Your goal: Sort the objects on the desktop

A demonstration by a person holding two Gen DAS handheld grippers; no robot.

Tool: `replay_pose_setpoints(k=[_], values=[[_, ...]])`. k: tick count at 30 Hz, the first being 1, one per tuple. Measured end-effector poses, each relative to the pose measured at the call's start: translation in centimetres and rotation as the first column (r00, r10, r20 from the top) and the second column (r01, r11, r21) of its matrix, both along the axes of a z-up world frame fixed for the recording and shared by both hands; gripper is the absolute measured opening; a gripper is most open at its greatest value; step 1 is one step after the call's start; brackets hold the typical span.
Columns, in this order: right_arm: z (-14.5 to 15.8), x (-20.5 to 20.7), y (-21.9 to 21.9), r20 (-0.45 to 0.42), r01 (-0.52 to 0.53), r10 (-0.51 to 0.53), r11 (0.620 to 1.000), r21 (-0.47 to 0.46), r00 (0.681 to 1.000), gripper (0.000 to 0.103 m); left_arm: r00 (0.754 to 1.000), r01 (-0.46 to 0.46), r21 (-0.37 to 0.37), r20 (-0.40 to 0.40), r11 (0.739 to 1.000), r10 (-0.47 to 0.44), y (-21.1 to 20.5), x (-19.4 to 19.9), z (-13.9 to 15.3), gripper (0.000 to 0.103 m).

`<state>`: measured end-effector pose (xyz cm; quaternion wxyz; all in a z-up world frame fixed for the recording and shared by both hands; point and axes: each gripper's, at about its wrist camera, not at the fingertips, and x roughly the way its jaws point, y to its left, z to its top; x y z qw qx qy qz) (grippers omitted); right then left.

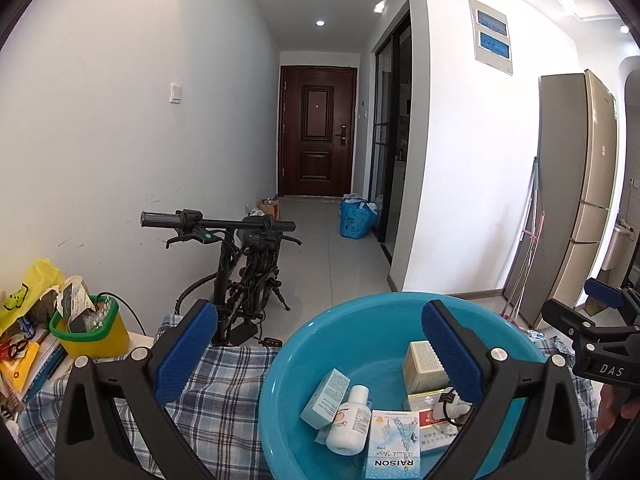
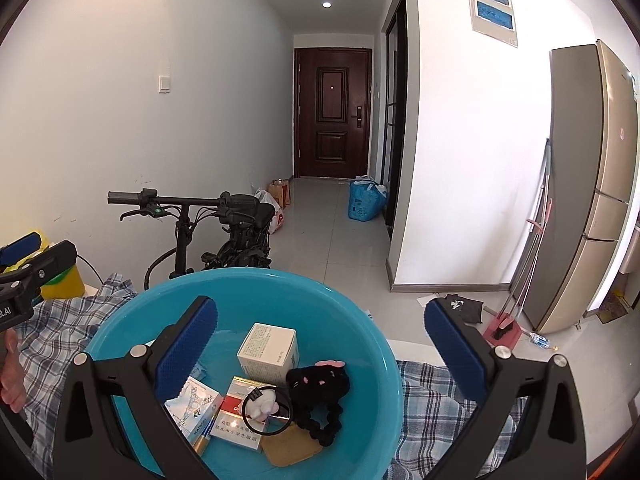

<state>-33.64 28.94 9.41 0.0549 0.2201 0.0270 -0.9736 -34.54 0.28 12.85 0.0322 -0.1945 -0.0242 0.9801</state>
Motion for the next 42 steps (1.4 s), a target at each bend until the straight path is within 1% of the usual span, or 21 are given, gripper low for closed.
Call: replay_pose_setpoints(k=[2,8,12,14,20,25,30,33,36,39,42], values=[[0.4,0.8,0.1,-0.013,-0.004,0.004,1.0,-0.003,1.0,0.103,1.0,-0.006,0.005,-0.005,1.0,0.006,-0.2,0.6,0.0,0.103],[1.3,3.0,0.7,-0.041,-0.013,0.012,1.0,-0.026,0.999,0.103,0.999,-0.016,-0.037,-0.033,0.999,0.015,-0.4,2.6,0.6,0.103],[1.8,4.5,1.2,-0.056,-0.009,0.008,0.999,-0.031,0.998,0.103,0.999,0.003,-0.028,-0.049,1.0,-0.004,-0.7,4.5,1.3,0.103],[2.1,5.2,1.4,-0.067,-0.011,0.009,1.0,-0.029,0.998,0.103,0.998,0.013,-0.032,-0.061,0.999,-0.015,-0.8,5.7,1.6,0.103],[3.5,8.0,1.9,-0.113,-0.016,0.012,0.999,-0.033,0.994,0.103,0.99,0.021,-0.079,-0.134,0.997,-0.032,-0.8,10.0,2.8,0.103],[4.8,10.9,2.0,-0.148,-0.03,0.024,0.999,-0.038,0.989,0.103,0.987,0.04,-0.062,-0.15,0.997,-0.049,-1.2,13.6,4.0,0.103],[5.7,14.0,1.5,-0.187,-0.065,0.061,0.998,-0.015,0.98,0.103,0.983,0.036,-0.09,-0.174,0.995,-0.051,-1.5,17.1,4.9,0.103],[6.3,15.9,1.1,-0.203,-0.097,0.093,0.995,-0.014,0.975,0.103,0.984,0.033,-0.099,-0.169,0.995,-0.05,-1.7,18.8,5.2,0.103],[6.7,17.8,0.7,-0.219,-0.121,0.119,0.993,0.006,0.968,0.103,0.986,0.042,-0.07,-0.161,0.997,-0.053,-2.3,20.4,5.3,0.103],[7.0,19.9,0.0,-0.244,-0.123,0.132,0.991,0.051,0.961,0.103,0.987,0.046,-0.039,-0.154,0.998,-0.052,-2.9,22.3,5.3,0.103],[6.9,21.8,-0.6,-0.25,-0.11,0.132,0.989,0.101,0.959,0.103,0.989,0.03,-0.075,-0.142,0.997,-0.041,-2.8,24.0,4.9,0.103]])
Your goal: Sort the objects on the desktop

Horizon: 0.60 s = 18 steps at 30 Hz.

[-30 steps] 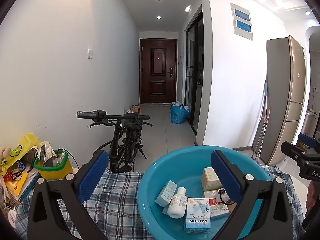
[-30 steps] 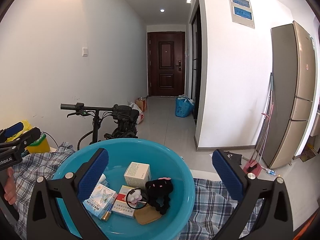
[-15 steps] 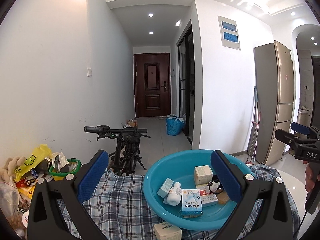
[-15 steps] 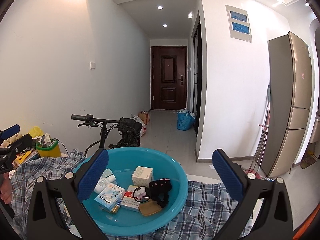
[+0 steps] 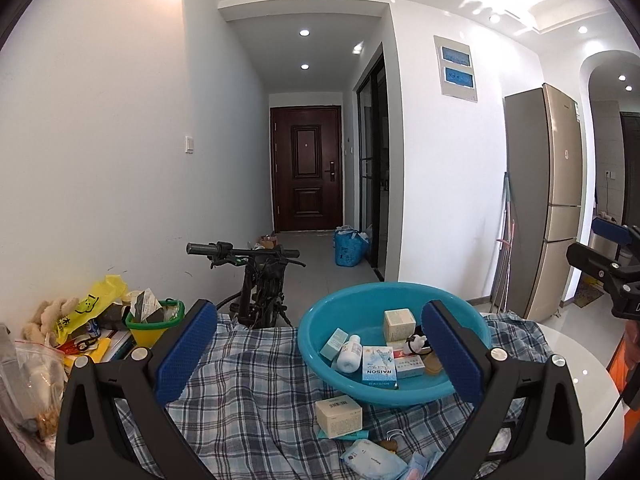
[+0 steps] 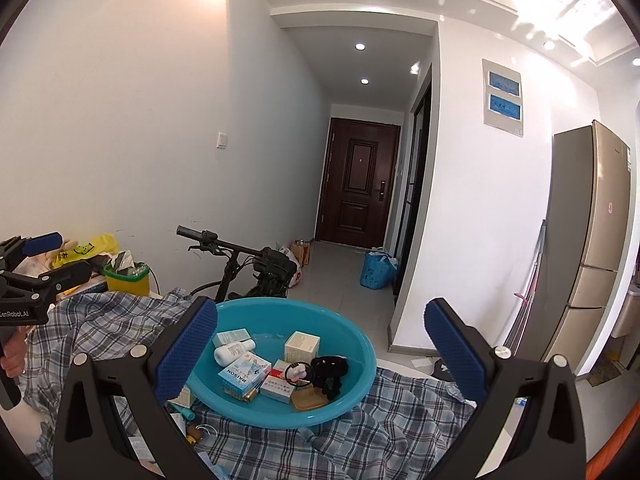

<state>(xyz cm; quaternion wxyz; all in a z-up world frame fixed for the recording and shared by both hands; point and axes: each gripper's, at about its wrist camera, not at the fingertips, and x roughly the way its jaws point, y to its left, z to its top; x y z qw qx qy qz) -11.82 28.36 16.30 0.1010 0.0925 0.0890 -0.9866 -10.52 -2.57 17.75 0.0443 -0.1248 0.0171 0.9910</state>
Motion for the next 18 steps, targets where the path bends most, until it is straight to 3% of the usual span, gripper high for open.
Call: replay_pose_setpoints(k=[7,14,18], values=[[-1.4,3.1,0.3,0.051,0.0,0.001,1.0,-0.022,0.999,0.103,0.999,0.041,-0.021,0.028,0.999,-0.04,0.9,3.3,-2.9,0.103],[-3.8,3.2,1.9,0.143,0.05,-0.034,0.993,-0.111,0.989,0.103,0.988,0.074,0.003,0.135,0.997,-0.073,2.0,2.5,-5.8,0.103],[-5.2,2.8,3.1,0.113,0.113,-0.097,0.984,-0.138,0.989,0.103,0.998,0.028,-0.008,0.063,1.0,-0.027,1.8,2.6,-6.7,0.103]])
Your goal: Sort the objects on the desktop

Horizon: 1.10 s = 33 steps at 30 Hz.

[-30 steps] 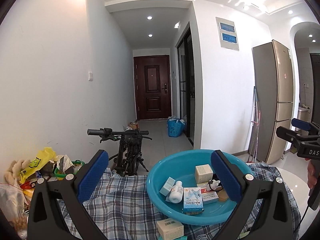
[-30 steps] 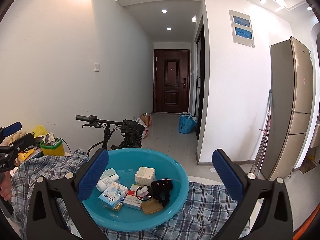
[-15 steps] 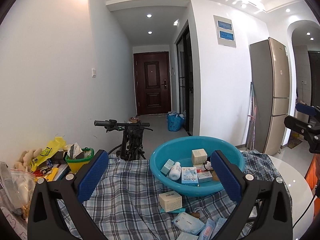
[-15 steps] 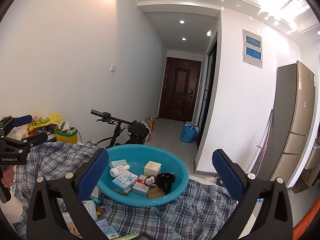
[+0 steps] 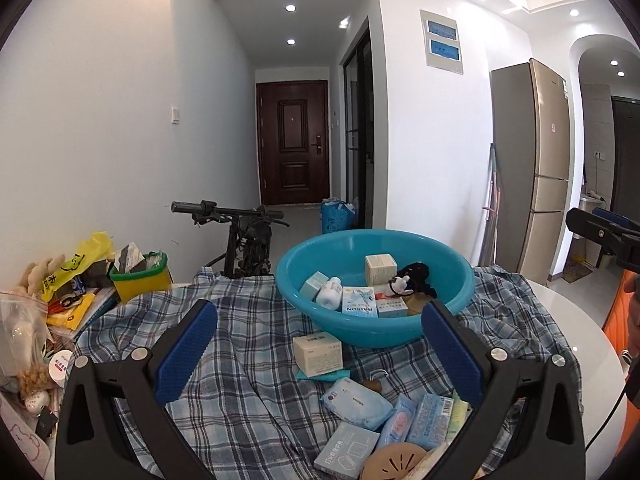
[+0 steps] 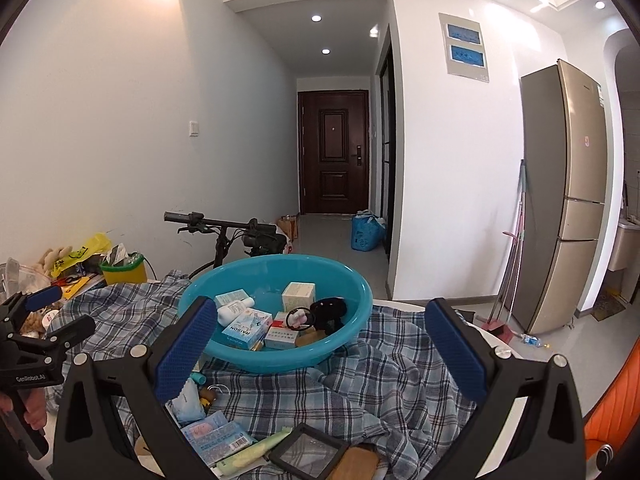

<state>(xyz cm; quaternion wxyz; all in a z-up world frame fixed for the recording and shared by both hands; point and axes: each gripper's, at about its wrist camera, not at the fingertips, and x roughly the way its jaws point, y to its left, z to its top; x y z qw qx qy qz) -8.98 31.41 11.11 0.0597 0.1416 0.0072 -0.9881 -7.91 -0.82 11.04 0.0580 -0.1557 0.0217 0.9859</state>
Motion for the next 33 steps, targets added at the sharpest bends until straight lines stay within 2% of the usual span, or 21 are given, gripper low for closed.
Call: replay_pose_setpoints(k=[2,4,9,11,13,16,21,26,29,33], values=[[-0.7,-0.5,0.4,-0.002,0.032,-0.032,0.999,-0.01,0.999,0.103,0.999,-0.034,-0.006,-0.04,0.999,0.034,-0.1,0.0,-0.2,0.103],[-1.3,-1.3,0.9,0.029,0.037,-0.036,0.999,-0.036,0.999,0.103,0.999,-0.034,0.018,-0.042,0.999,0.035,-0.4,-0.1,-0.5,0.103],[-2.7,-1.7,1.5,0.128,0.074,-0.059,0.991,-0.109,0.99,0.103,0.999,-0.032,0.068,0.023,0.997,0.031,-1.3,-0.3,-1.0,0.103],[-3.2,-1.1,1.1,0.132,0.047,-0.033,0.994,-0.102,0.991,0.103,0.999,-0.042,0.095,0.034,0.995,0.039,-1.9,0.1,-1.6,0.103],[-3.6,0.1,0.3,0.099,0.025,-0.019,0.998,-0.056,0.995,0.103,0.998,-0.053,0.112,0.03,0.992,0.05,-2.2,0.8,-2.4,0.103],[-4.2,1.8,-1.0,0.071,0.069,-0.07,0.997,0.026,0.995,0.103,0.991,-0.084,0.083,0.108,0.993,0.075,-1.8,1.3,-3.6,0.103],[-5.3,3.6,-1.5,0.104,0.039,-0.042,0.999,0.022,0.994,0.103,0.986,-0.076,0.018,0.151,0.997,0.073,-0.8,2.5,-5.5,0.103],[-6.1,4.0,-1.7,0.134,0.01,-0.018,0.998,0.066,0.991,0.103,0.973,-0.083,0.043,0.221,0.996,0.072,-0.5,2.6,-6.7,0.103],[-6.7,3.8,-1.9,0.171,-0.001,-0.016,0.995,0.097,0.985,0.103,0.956,-0.095,0.033,0.281,0.995,0.082,-0.4,2.1,-7.4,0.103],[-8.0,2.9,-1.4,0.288,-0.017,-0.009,0.996,0.089,0.958,0.103,0.922,-0.094,0.039,0.379,0.995,0.072,-0.5,1.2,-8.6,0.103]])
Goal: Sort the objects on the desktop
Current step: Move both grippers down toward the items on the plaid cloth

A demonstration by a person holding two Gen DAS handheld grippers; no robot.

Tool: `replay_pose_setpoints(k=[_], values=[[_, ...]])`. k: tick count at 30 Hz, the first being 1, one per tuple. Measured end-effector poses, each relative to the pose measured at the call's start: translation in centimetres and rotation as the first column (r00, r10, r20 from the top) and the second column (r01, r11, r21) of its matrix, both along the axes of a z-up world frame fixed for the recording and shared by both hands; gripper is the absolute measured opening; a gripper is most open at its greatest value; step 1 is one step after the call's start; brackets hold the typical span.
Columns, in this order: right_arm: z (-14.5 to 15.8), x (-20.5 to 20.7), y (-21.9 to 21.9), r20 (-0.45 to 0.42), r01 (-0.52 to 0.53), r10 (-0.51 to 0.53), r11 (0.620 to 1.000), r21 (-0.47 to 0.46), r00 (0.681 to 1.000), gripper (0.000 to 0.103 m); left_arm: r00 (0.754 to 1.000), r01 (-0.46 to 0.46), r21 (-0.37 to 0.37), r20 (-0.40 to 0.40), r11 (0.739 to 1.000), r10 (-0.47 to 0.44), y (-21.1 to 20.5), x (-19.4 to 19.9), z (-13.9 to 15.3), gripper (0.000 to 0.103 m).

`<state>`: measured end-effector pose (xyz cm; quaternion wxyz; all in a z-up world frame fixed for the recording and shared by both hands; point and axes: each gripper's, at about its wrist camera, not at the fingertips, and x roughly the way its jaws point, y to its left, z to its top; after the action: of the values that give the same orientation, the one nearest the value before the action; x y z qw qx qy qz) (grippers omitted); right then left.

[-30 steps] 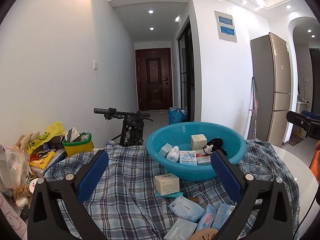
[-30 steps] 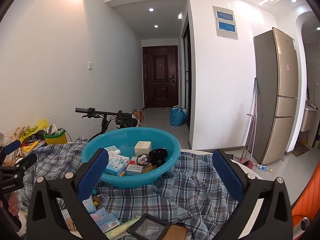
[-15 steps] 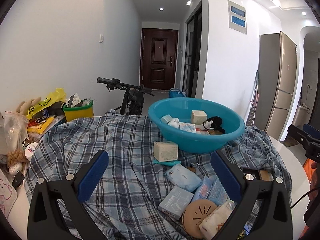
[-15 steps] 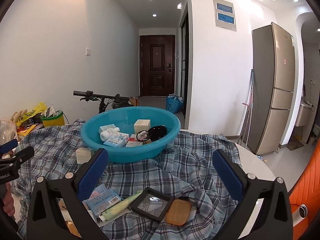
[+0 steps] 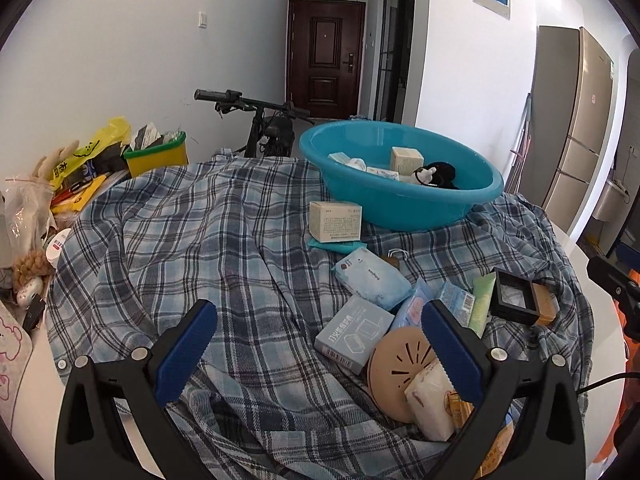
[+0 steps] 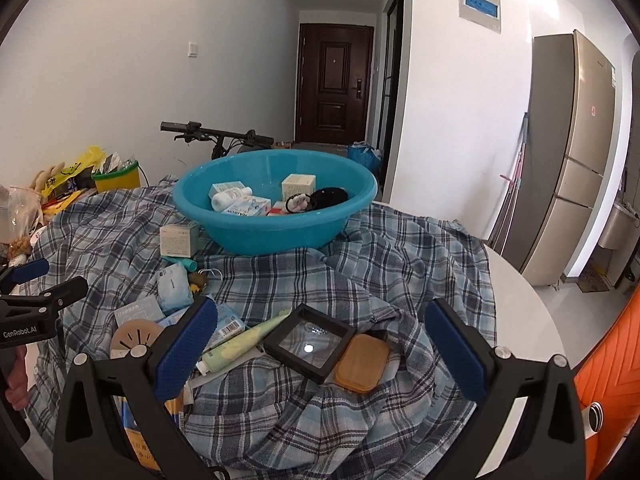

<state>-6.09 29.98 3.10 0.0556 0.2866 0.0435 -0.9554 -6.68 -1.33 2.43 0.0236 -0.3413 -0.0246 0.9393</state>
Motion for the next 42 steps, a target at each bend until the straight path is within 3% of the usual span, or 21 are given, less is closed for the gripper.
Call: replay_pose_setpoints(k=[9,13,17,21,26,31,33,36,39,42], values=[[-2.9,-0.3,0.5,0.14,-0.038,0.038,0.999,-0.004,0.989,0.103,0.982,0.023,0.003,0.186,1.0,-0.023,0.3,-1.2,-3.3,0.103],[-3.8,-0.7,0.5,0.199,-0.064,0.066,0.998,-0.017,0.978,0.103,0.97,0.013,0.053,0.241,0.999,-0.025,-0.1,-1.6,-4.8,0.103],[-4.3,-0.6,0.4,0.212,-0.063,0.067,0.998,-0.025,0.975,0.103,0.968,0.03,0.057,0.249,0.998,-0.044,-0.2,-1.9,-5.0,0.103],[-4.7,-0.8,0.6,0.221,-0.047,0.053,0.998,-0.033,0.974,0.103,0.955,0.115,-0.008,0.275,0.993,-0.108,0.2,-3.2,-4.9,0.103],[-4.4,-0.4,1.2,0.199,-0.027,0.031,0.999,-0.025,0.98,0.103,0.935,0.222,-0.112,0.307,0.969,-0.179,-0.1,-5.6,-4.7,0.103],[-4.9,-0.4,1.6,0.224,-0.017,0.028,0.999,-0.051,0.974,0.103,0.902,0.298,-0.049,0.342,0.953,-0.264,-0.7,-7.1,-5.1,0.103],[-4.9,-0.4,1.5,0.224,-0.017,0.028,0.999,-0.05,0.974,0.103,0.902,0.304,-0.053,0.338,0.951,-0.269,-0.9,-7.6,-5.3,0.102],[-4.8,-0.3,1.4,0.215,-0.018,0.025,0.999,-0.036,0.976,0.103,0.908,0.287,-0.116,0.349,0.951,-0.232,-1.0,-8.5,-5.9,0.092],[-4.9,-0.6,1.4,0.234,-0.021,0.038,0.997,-0.075,0.972,0.103,0.89,0.31,-0.065,0.37,0.948,-0.266,-0.8,-8.7,-6.6,0.089],[-4.9,-0.5,1.2,0.233,-0.022,0.045,0.995,-0.101,0.971,0.103,0.878,0.356,-0.065,0.365,0.932,-0.309,-0.1,-8.3,-6.5,0.088]])
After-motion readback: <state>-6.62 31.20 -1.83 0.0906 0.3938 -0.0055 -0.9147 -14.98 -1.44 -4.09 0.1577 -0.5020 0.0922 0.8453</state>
